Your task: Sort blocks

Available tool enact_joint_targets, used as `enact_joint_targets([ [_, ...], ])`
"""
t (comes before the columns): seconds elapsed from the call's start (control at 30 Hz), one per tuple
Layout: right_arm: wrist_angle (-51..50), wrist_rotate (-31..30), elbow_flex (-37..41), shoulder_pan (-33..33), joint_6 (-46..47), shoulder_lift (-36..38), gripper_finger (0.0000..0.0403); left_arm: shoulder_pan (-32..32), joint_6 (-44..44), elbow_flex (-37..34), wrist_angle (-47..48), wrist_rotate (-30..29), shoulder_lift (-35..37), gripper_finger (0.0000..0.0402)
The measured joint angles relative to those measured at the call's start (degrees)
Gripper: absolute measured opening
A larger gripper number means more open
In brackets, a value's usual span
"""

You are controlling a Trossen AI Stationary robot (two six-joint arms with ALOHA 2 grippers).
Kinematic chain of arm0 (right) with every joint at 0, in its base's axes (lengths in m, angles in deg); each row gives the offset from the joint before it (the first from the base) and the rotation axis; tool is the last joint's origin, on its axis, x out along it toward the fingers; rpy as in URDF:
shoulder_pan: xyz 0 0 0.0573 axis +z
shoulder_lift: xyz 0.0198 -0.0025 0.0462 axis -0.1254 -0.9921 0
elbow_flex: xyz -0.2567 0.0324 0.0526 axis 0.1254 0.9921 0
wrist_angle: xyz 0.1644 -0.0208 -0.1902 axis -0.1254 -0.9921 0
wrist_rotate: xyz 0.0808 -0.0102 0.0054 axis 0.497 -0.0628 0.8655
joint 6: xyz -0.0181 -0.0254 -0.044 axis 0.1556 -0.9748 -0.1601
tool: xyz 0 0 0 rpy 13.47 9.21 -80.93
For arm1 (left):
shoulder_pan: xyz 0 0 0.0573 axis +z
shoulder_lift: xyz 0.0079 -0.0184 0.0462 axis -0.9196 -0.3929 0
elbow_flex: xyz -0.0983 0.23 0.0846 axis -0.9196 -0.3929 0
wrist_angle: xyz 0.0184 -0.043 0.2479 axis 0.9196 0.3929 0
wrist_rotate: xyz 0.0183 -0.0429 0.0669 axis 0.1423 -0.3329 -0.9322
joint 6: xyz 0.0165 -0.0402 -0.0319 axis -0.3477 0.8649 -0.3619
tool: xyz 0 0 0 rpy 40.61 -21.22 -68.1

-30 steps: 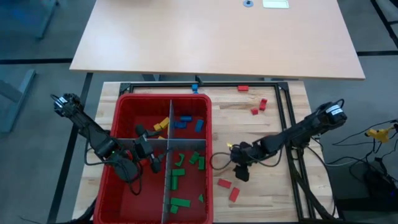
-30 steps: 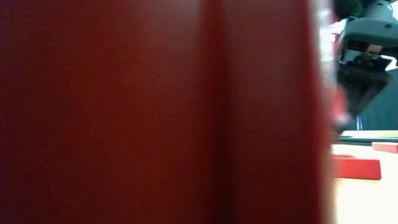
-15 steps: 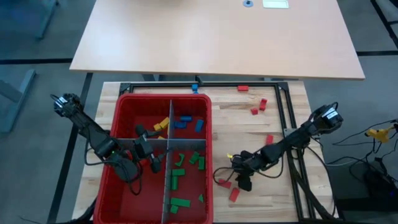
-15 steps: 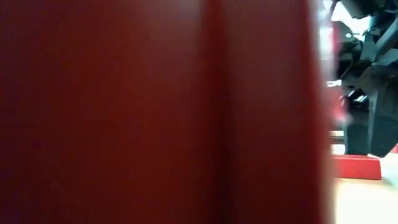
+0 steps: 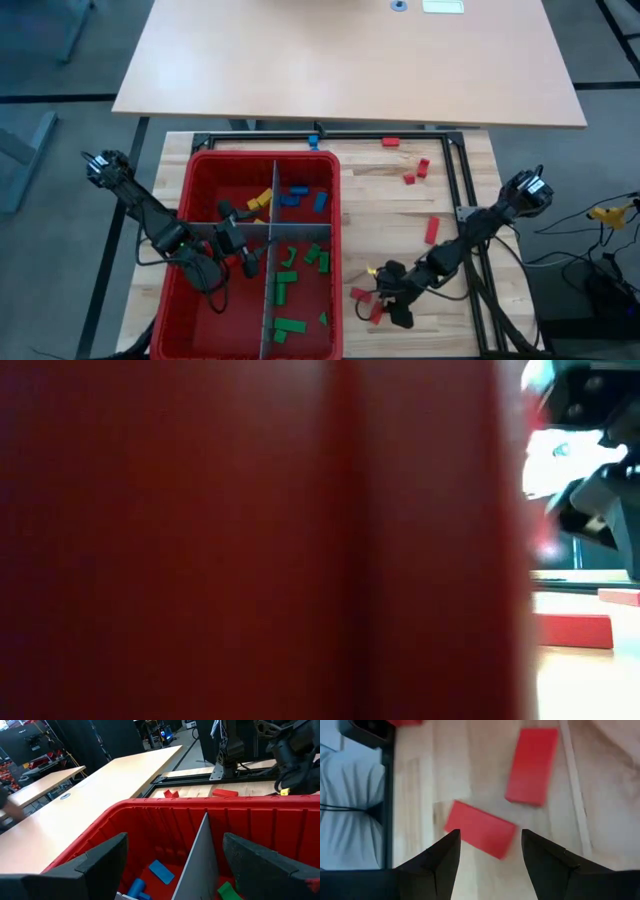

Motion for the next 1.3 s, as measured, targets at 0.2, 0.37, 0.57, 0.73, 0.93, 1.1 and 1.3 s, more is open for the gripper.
enact_joint_targets([
  [0.2, 0.07, -0.42, -1.92, 1.69, -1.97, 0.00, 0.0122, 0.00, 1.12, 0.00, -0.50, 0.00, 0.00, 0.0312],
  [0.37, 0.07, -0.45, -2.11, 2.36, -2.31, 0.00, 0.0026, 0.00, 1.55, 0.00, -0.90, 0.00, 0.02, 0.0312],
  [0.57, 0.47, -0.06, -2.14, 2.47, -2.46, 0.00, 0.0005, 0.00, 1.55, 0.00, -1.22, 0.00, 0.02, 0.0312],
  [0.73, 0.93, 0.00, -2.17, 2.42, -2.50, 0.00, 0.0001, 0.00, 1.55, 0.00, -1.32, 0.00, 0.01, 0.0312],
  [0.93, 1.56, 0.04, -2.19, 2.42, -2.50, -0.72, 0.0000, 0.00, 1.55, 0.00, -1.32, 0.02, 0.02, 0.0312],
  [1.1, 4.27, 2.58, -2.19, 2.37, -1.88, -4.85, 0.0000, 0.02, 1.55, 0.00, -1.30, 0.02, 0.02, 0.0312],
  [1.3, 10.58, 5.48, -2.36, 2.18, -1.34, -10.25, 0.0000, 0.02, 1.53, 0.00, -1.32, 0.02, 0.01, 0.0312],
])
